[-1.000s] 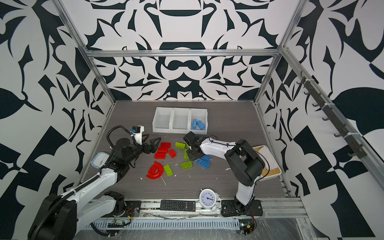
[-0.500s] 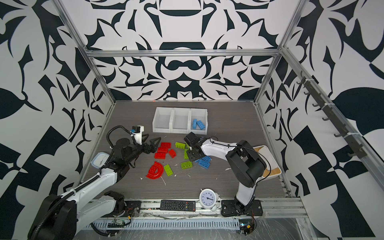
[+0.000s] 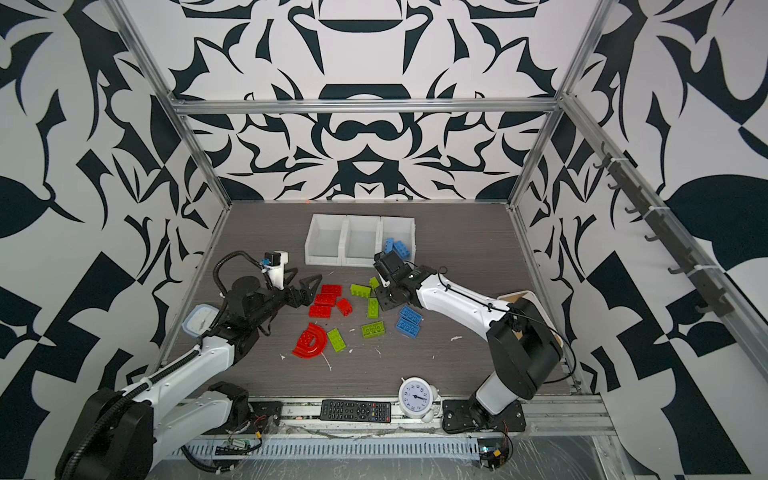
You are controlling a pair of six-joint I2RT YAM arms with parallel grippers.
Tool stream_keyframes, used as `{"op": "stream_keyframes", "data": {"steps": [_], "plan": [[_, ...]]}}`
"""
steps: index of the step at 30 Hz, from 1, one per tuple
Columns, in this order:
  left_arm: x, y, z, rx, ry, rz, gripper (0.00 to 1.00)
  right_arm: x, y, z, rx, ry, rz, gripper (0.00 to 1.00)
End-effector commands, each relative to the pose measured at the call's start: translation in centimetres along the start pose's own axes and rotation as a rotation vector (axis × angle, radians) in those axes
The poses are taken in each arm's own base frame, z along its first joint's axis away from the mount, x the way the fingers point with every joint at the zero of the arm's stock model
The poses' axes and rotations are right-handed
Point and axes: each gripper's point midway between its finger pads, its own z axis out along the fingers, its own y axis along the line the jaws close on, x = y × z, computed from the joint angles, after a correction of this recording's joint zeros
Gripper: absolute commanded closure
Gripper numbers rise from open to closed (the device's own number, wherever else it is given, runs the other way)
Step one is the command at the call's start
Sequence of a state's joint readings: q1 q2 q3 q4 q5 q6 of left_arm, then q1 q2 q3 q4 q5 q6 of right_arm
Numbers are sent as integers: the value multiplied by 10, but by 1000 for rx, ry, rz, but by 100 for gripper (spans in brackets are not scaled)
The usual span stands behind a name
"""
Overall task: Sort the legos into containers by color
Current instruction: 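Carry the blue brick to the bin compartment and lower it in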
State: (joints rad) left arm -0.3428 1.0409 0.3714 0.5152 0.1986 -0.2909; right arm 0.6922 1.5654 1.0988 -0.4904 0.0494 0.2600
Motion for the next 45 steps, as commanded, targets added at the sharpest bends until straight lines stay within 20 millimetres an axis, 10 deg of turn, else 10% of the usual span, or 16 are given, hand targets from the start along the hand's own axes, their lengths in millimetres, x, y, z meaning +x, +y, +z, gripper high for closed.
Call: {"op": "stream_keyframes", "data": {"steps": [1, 12, 23, 45], "plan": [[0, -2, -3, 7, -6, 1, 0, -36, -11, -29, 14, -102, 6, 78], [0, -1, -3, -1, -6, 4, 0, -113, -46, -47, -53, -243, 91, 79], [-4, 0, -10, -15, -34, 12, 0, -181, -92, -6, -25, -263, 111, 77], [-1, 0, -6, -6, -24, -9, 0, -195, -134, 46, -35, -193, 156, 72]]}}
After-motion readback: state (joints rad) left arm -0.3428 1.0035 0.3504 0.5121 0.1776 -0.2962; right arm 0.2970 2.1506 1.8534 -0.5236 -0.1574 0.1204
